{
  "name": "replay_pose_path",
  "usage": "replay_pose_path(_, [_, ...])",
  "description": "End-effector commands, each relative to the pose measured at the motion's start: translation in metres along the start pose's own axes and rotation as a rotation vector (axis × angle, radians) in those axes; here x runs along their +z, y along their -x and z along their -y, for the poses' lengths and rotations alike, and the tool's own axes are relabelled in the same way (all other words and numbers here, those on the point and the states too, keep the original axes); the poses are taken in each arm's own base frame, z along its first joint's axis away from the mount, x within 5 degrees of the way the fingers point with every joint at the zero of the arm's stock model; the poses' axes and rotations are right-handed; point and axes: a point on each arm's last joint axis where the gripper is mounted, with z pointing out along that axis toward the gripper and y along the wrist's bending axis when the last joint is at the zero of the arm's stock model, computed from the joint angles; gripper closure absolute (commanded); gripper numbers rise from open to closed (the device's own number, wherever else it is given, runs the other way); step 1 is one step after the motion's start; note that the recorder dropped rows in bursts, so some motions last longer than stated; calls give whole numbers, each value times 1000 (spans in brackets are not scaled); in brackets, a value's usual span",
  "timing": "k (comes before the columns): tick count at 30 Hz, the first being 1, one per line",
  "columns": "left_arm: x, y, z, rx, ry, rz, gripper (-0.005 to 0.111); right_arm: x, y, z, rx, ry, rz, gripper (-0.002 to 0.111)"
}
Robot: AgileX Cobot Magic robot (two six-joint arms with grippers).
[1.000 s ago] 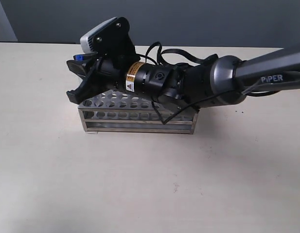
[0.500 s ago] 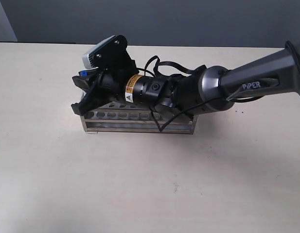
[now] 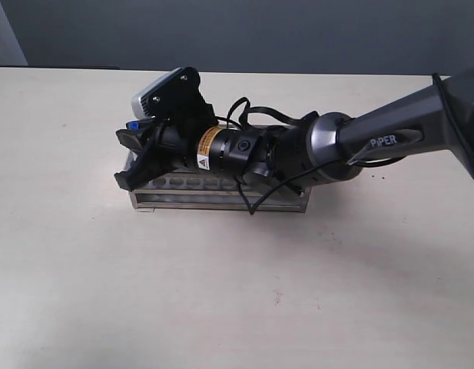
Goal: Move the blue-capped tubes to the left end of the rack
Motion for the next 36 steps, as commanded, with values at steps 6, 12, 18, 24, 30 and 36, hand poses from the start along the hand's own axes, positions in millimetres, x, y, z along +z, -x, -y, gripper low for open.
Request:
replay_pose_path(6, [0,2,0,-3,-8,12,106,1,-1,0,-1,2,-4,74])
replay_pose_path(12, [0,2,0,-3,-8,12,106,-3,9,6,24,-30,27,74])
replay_pose_path(18, [0,2,0,-3,-8,12,106,-41,75,36,42,-176,172,88])
replay_pose_path(24, [0,2,0,-3,-8,12,106,-154,134,52,-23,-396,8,109])
replay_pose_path(30, [0,2,0,-3,-8,12,106,-303,150,0,129,-520,-43,109])
replay_pose_path(36, [0,2,0,-3,-8,12,106,-370,155,-35,201,-492,135,109])
